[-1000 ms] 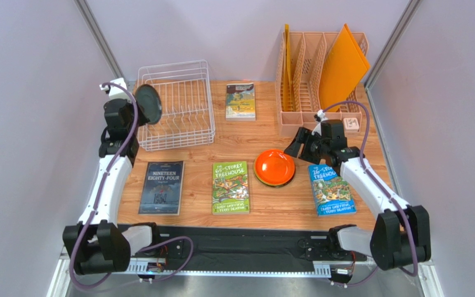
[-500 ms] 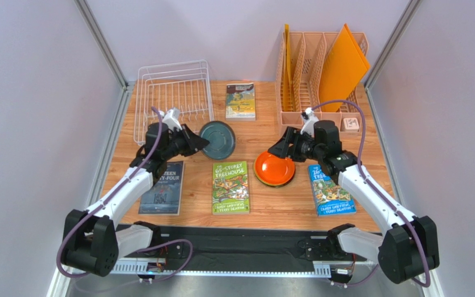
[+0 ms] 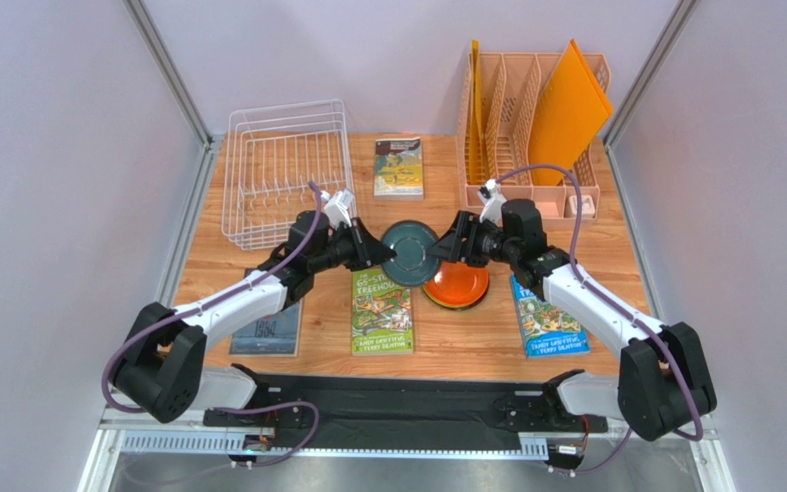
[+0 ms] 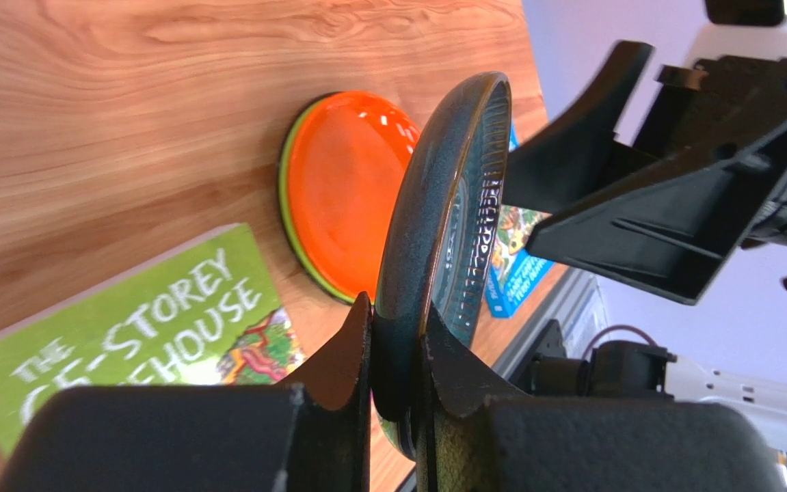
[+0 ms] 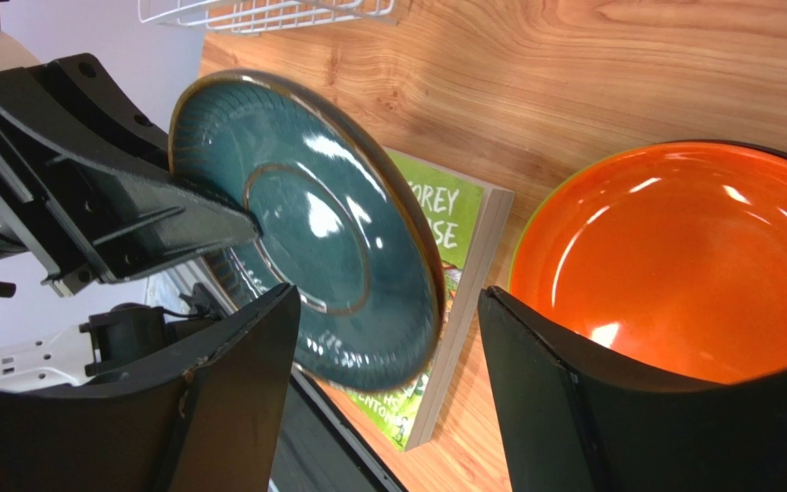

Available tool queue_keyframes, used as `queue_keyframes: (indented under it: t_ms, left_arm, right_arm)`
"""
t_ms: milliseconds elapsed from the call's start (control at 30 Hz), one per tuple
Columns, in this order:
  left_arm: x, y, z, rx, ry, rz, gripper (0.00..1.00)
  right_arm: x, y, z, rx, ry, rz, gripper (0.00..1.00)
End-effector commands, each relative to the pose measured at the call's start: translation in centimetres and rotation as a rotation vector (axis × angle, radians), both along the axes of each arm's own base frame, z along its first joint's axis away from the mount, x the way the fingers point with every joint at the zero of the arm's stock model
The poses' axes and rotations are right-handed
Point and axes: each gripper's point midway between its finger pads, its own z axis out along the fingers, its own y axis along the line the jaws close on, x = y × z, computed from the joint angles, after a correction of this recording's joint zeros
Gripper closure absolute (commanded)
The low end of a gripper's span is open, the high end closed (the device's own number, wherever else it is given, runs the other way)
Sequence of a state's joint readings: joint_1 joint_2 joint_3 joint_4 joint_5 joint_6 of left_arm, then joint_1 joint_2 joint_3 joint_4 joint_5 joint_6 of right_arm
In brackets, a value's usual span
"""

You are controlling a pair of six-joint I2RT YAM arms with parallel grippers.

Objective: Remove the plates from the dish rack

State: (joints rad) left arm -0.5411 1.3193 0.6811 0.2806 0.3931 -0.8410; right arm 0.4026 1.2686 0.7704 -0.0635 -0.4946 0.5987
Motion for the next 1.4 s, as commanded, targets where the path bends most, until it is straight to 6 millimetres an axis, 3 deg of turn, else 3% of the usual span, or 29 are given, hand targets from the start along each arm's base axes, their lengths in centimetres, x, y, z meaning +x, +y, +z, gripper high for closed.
queue_keyframes:
  t_ms: [0, 100, 167, 200, 233, 267, 300, 333, 367, 433, 467, 600, 800, 1033, 1367]
  left_arm:
    - [0.7, -3.2, 6.5, -0.153, -0.153, -0.067, 1.0]
    - [0.5, -4.2, 7.1, -0.168, -0.163, -0.096, 1.0]
    - [0.4, -4.5, 7.3, -0.172, -0.172, -0.103, 1.0]
    - [0.4, -4.5, 7.2, -0.171, -0.172, -0.103, 1.0]
    - [0.4, -4.4, 7.0, -0.167, -0.169, -0.098, 1.0]
    - [0.4, -4.4, 6.7, -0.161, -0.162, -0.092, 1.0]
    - [0.5, -4.2, 6.6, -0.155, -0.165, -0.086, 1.0]
    - [0.6, -4.1, 6.5, -0.146, -0.168, -0.077, 0.91]
    - [0.6, -3.9, 5.9, -0.125, -0.157, -0.07, 0.62]
    - [0.9, -3.4, 5.6, -0.08, -0.171, -0.046, 0.48]
    - [0.8, -3.0, 5.4, -0.058, -0.173, -0.04, 0.24]
    - [1.6, -0.4, 4.8, 0.091, -0.246, 0.045, 0.01]
    - [2.4, 5.2, 4.7, 0.337, -0.33, 0.222, 0.0]
    - [2.4, 11.4, 3.2, 0.59, -0.358, 0.39, 0.0]
    - [1.2, 14.3, 3.2, 0.639, -0.384, 0.479, 0.0]
  right_arm:
    - [0.6, 1.6, 0.5, 0.083, -0.025, 0.048, 0.32]
    - [0.5, 2.1, -0.1, 0.113, -0.013, 0.068, 0.4]
    - [0.3, 2.1, -0.3, 0.119, -0.017, 0.078, 0.61]
    - [0.2, 2.0, 0.0, 0.122, -0.027, 0.078, 0.8]
    - [0.2, 1.9, 0.1, 0.121, -0.037, 0.072, 0.91]
    - [0.2, 1.5, -0.1, 0.106, -0.04, 0.052, 1.0]
    - [0.2, 1.1, 0.4, 0.092, -0.068, 0.039, 1.0]
    - [0.3, 0.6, 0.5, 0.074, -0.074, 0.016, 1.0]
    - [0.5, -0.2, 0.0, 0.037, -0.062, -0.024, 1.0]
    - [0.7, -1.6, 0.5, 0.003, -0.077, -0.074, 1.0]
    - [0.4, -2.4, 0.0, -0.02, -0.054, -0.098, 1.0]
    - [0.5, -5.7, -0.6, -0.065, -0.036, -0.201, 1.0]
    - [0.1, -8.7, -2.6, -0.107, 0.047, -0.285, 1.0]
    - [0.9, -9.1, -5.3, -0.136, 0.108, -0.294, 1.0]
    - [2.2, -7.6, -6.5, -0.085, 0.121, -0.23, 1.0]
